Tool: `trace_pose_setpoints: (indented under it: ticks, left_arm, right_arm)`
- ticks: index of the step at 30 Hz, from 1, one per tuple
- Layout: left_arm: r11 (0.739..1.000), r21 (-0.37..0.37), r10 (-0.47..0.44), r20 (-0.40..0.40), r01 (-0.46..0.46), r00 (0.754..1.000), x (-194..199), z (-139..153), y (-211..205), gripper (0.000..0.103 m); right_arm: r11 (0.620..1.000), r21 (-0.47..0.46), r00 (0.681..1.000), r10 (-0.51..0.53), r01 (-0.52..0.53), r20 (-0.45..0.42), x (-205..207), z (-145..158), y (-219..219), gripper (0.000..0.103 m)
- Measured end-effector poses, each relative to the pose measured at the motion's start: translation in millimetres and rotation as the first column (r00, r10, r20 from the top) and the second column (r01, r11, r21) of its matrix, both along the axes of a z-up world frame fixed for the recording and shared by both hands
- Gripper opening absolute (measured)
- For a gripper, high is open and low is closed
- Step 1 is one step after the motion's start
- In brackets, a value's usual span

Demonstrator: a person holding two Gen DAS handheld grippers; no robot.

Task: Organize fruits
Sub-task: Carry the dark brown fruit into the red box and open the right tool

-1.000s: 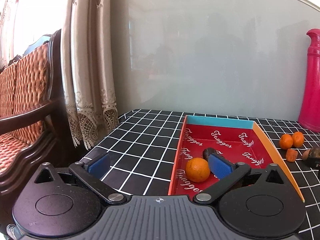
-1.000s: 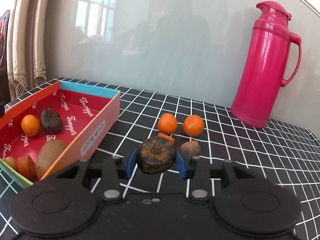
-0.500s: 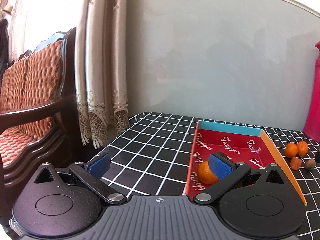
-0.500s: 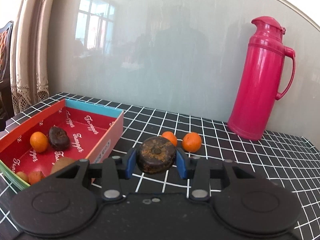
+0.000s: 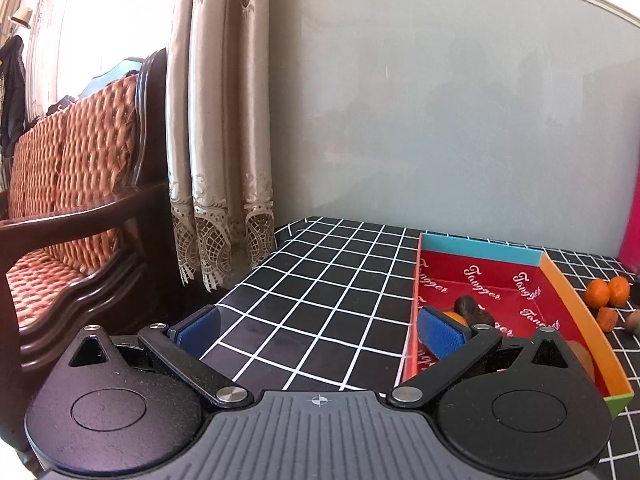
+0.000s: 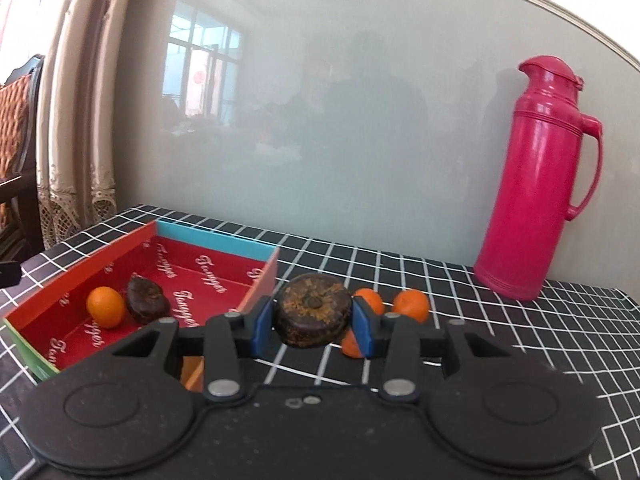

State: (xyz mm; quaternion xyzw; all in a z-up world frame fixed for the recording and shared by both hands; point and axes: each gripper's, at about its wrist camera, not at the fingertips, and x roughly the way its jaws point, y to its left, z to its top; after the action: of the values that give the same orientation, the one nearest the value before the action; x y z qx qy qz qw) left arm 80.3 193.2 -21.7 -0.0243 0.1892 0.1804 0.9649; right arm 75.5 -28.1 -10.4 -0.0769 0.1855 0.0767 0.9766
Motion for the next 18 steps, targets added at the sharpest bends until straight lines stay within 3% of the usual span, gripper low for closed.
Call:
trace_pose_setpoints:
  ticks: [18]
  left_arm:
    - [0.997, -0.015, 0.078, 0.006, -0.078, 0.997, -17, -5, 49, 0.103]
  right_arm:
    - [0.995, -0.013, 0.995, 0.100, -0.100, -0.018, 1, -13, 62, 0.040]
